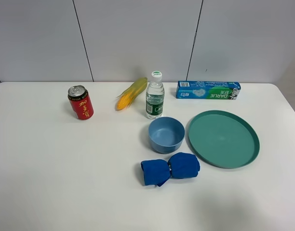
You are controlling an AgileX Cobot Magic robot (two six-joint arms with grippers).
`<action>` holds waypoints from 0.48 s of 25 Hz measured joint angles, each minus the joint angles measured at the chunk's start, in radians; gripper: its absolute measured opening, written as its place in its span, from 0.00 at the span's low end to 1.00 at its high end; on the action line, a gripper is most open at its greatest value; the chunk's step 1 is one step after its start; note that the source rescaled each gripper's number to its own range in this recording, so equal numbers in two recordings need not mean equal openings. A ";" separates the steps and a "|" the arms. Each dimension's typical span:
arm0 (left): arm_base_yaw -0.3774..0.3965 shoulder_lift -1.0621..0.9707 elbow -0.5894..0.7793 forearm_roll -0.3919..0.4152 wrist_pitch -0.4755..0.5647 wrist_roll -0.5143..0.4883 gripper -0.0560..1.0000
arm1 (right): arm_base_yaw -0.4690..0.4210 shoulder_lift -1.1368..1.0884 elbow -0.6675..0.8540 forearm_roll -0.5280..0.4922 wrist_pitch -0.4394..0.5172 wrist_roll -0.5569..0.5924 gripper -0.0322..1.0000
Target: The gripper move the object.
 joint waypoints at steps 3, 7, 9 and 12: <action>0.000 -0.090 0.032 -0.056 0.051 0.050 1.00 | 0.000 0.000 0.000 0.000 0.000 0.000 1.00; 0.000 -0.235 0.144 -0.090 0.074 0.071 1.00 | 0.000 0.000 0.000 0.000 0.000 0.000 1.00; 0.000 -0.326 0.208 -0.095 0.075 0.073 1.00 | 0.000 0.000 0.000 0.000 0.000 0.000 1.00; 0.000 -0.462 0.300 -0.104 0.090 0.074 1.00 | 0.000 0.000 0.000 0.000 0.000 0.000 1.00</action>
